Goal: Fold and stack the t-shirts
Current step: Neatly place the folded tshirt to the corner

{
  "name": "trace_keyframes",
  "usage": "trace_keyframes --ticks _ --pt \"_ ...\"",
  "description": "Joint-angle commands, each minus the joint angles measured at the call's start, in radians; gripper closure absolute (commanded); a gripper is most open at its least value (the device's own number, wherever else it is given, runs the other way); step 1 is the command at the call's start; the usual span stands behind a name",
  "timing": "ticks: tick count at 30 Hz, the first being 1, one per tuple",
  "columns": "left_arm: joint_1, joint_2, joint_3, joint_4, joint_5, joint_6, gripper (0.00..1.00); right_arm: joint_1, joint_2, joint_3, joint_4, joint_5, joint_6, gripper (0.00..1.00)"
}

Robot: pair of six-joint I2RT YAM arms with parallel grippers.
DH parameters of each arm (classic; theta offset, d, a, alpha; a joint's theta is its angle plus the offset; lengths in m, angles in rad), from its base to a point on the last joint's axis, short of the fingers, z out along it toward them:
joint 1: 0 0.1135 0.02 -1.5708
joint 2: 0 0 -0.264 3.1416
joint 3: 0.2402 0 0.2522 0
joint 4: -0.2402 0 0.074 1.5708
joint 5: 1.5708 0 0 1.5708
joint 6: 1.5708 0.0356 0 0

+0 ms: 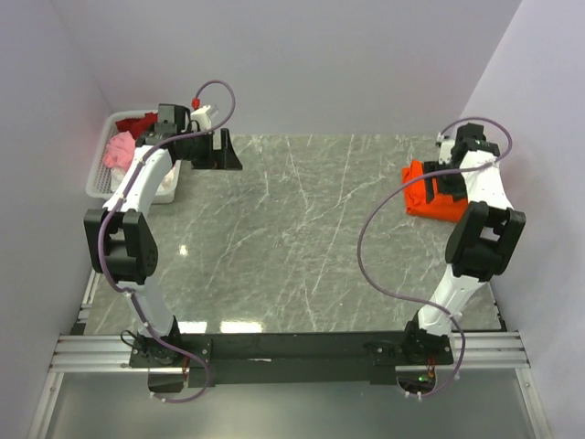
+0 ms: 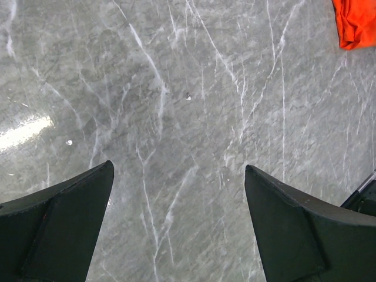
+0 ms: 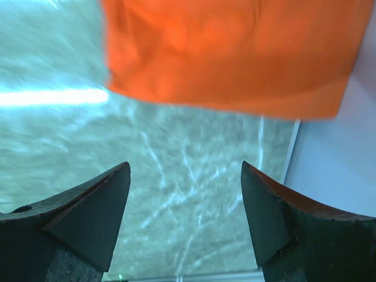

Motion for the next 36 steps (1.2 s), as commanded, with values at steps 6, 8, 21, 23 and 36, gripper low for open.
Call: trace_keyframes --ticks 6,8,21,23,36 --pt "0.004 0.014 0.036 0.026 0.043 -0.005 0.01 -0.108 0.074 -0.04 0.097 0.049 -0.021 0.21" --pt "0.003 0.02 0.04 0.017 0.041 0.001 0.01 -0.108 0.12 0.041 0.117 0.003 -0.003 0.23" --pt "0.003 0.005 0.042 -0.011 0.024 0.028 0.01 -0.084 0.37 0.383 0.142 -0.012 0.017 0.3" --pt "0.004 0.008 0.048 -0.029 0.02 0.044 0.01 -0.076 0.404 0.383 0.143 -0.005 0.0 0.3" --pt "0.006 -0.014 0.022 -0.024 0.003 0.065 0.01 0.033 0.462 0.308 0.005 -0.052 -0.026 0.36"
